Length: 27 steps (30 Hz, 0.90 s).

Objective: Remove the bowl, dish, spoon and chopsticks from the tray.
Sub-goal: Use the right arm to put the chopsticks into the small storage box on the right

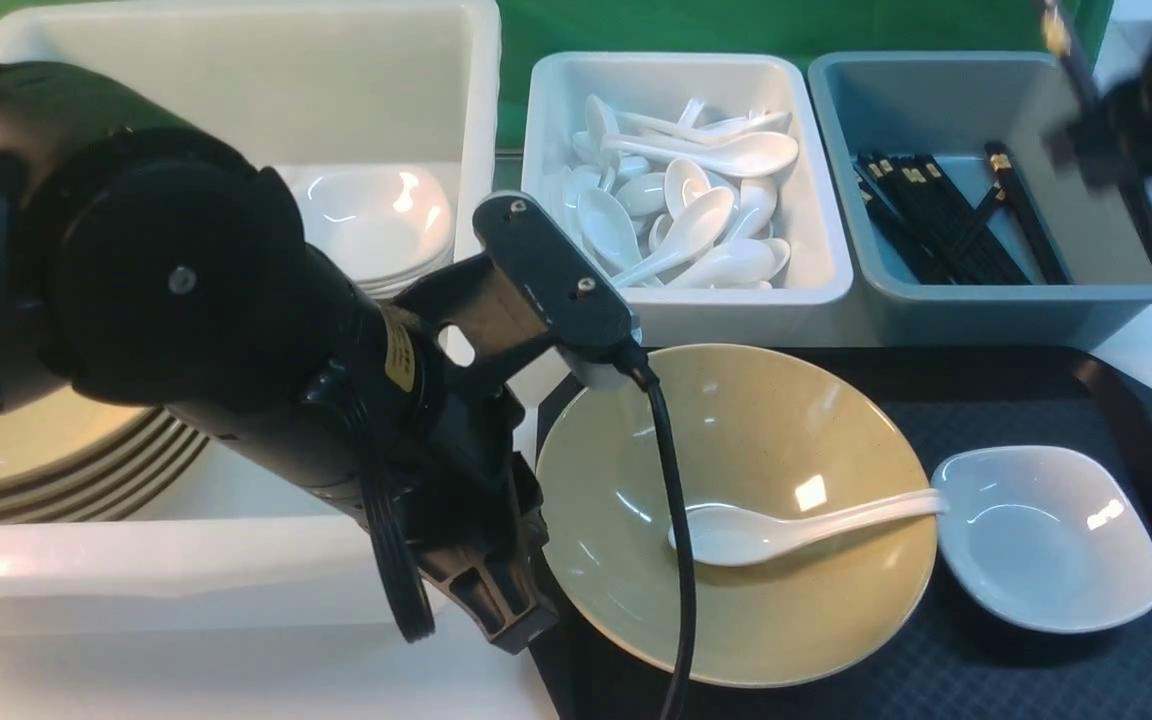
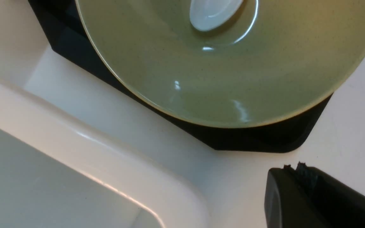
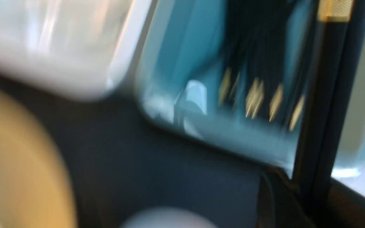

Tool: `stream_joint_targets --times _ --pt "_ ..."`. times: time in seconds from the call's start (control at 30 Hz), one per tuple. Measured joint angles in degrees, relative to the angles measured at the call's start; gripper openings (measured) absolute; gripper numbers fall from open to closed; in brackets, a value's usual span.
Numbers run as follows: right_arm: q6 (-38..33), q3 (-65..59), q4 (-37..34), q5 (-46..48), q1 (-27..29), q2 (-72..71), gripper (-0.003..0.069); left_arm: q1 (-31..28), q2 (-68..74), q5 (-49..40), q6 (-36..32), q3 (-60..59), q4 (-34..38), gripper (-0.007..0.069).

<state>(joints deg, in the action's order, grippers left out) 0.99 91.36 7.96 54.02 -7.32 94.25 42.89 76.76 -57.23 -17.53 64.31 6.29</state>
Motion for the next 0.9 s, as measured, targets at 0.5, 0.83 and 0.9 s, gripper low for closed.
stream_joint_targets --times 0.5,0.83,0.9 --pt "11.42 38.98 -0.31 2.98 3.38 36.98 0.0255 0.0 0.0 2.85 4.71 0.0 0.0 -0.0011" --pt "-3.91 36.41 -9.68 16.78 3.11 29.81 0.044 -8.36 1.11 4.81 4.85 6.74 0.41 -0.0011" --pt "-8.67 32.61 -12.5 16.87 2.37 25.55 0.044 -11.77 0.79 2.22 4.36 8.89 0.41 -0.0011"
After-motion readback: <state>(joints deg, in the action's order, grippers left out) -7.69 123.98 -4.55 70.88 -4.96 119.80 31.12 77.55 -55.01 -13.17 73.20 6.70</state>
